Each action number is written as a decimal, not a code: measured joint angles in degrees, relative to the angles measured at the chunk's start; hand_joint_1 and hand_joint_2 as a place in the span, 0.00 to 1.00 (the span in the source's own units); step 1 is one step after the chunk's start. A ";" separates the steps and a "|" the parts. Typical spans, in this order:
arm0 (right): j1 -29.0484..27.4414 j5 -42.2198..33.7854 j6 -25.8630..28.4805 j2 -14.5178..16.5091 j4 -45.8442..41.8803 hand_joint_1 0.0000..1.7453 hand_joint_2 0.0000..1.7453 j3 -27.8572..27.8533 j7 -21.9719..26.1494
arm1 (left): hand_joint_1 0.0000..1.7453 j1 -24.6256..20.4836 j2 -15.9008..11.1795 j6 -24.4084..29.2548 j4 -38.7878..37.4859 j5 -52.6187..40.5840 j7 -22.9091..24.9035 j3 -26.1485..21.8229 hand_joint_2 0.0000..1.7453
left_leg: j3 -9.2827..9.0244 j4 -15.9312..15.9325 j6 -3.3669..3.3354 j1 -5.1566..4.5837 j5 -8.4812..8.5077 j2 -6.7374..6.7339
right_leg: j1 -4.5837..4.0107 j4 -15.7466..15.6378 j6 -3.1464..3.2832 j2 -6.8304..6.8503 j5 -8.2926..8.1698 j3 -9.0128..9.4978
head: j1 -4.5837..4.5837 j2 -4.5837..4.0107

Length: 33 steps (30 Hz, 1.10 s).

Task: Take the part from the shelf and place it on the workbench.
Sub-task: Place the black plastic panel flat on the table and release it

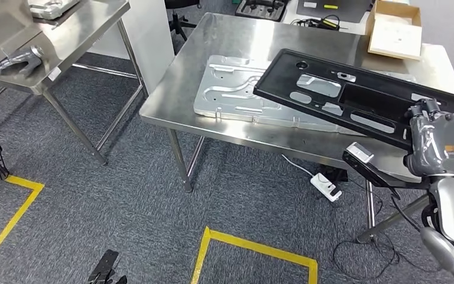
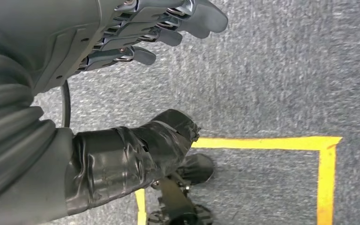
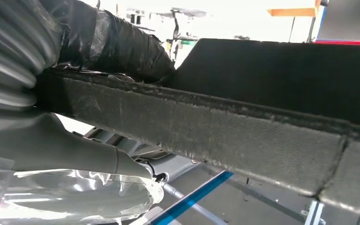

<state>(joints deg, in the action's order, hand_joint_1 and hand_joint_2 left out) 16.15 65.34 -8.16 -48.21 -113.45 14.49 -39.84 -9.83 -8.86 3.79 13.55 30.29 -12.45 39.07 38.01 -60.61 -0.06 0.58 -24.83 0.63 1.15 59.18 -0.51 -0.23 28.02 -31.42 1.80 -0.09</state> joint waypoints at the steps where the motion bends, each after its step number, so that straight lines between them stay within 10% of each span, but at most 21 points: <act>1: -0.59 -0.04 0.14 -0.18 0.05 1.00 1.00 -0.31 -0.04 | 0.00 0.03 0.00 0.05 0.00 -0.02 -0.02 0.00 1.00 | -0.44 1.02 -0.39 -0.21 -0.06 -0.03 | 0.06 0.04 -0.42 -0.01 0.20 0.24 | 0.00 0.00; 5: -3.51 -0.10 0.78 -0.79 0.40 1.00 1.00 -1.43 -0.11 | 0.00 0.18 -0.15 0.31 0.00 0.02 -0.14 0.00 1.00 | -2.44 1.87 -2.23 -0.61 -0.10 0.01 | 0.37 2.32 -1.54 0.01 0.80 0.24 | -0.09 0.00; 11: -6.40 -0.45 1.86 -0.93 0.92 1.00 1.00 -3.55 -0.13 | 0.00 0.26 -0.20 0.42 0.00 -0.30 0.08 0.00 1.00 | -4.94 2.08 -3.56 -1.30 -2.03 0.05 | -0.06 14.78 -1.24 0.02 5.50 -9.74 | -0.11 0.00; 16: -9.25 -0.27 4.71 -1.09 1.36 1.00 1.00 -6.43 -0.11 | 0.00 0.03 -0.09 0.51 0.01 -2.59 0.69 0.03 1.00 | -7.41 1.94 -2.91 -1.67 -4.49 0.50 | -0.69 1.59 -0.04 0.08 -4.94 -7.09 | -0.09 0.00; 19: -12.16 -0.55 6.72 -1.90 1.79 1.00 1.00 -10.34 -0.02 | 0.00 -0.01 -0.09 0.63 0.01 -3.18 1.02 0.05 1.00 | -7.80 1.60 -2.00 -1.70 -4.89 0.61 | -0.72 0.43 0.87 0.10 -5.19 -6.21 | -0.08 0.00; 25: -16.23 -1.21 8.07 -2.32 2.89 1.00 1.00 -15.49 0.10 | 0.00 0.04 -0.09 1.02 0.00 -3.21 1.46 0.05 1.00 | 1.65 -13.35 -0.46 -1.00 -10.09 0.12 | -0.49 -0.31 1.85 0.06 -3.91 -4.14 | -0.02 0.00; 30: -18.26 -1.61 8.22 -2.30 3.68 1.00 1.00 -18.76 0.03 | 0.00 0.15 -0.11 1.05 0.00 -3.13 1.48 0.05 1.00 | -0.89 -0.78 -1.10 -1.07 -1.13 -0.01 | -0.49 -0.21 1.42 -0.02 -2.39 -2.26 | -0.04 0.00; 33: -19.01 -1.64 8.37 -2.31 4.01 1.00 1.00 -20.27 -0.03 | 0.00 0.13 -0.13 1.31 0.00 -2.78 1.51 0.05 1.00 | -2.08 2.31 -2.02 -1.56 -0.39 -0.04 | -0.44 -0.35 0.56 -0.15 -2.05 -2.32 | -0.05 0.00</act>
<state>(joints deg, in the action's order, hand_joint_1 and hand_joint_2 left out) -2.86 63.70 0.21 -50.51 -109.44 -5.78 -39.87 -9.70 -8.99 5.10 13.55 27.51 -10.94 39.12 35.93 -58.30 -2.08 -0.98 -25.22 0.59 0.71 58.83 0.05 -0.38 25.96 -33.74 1.75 -0.09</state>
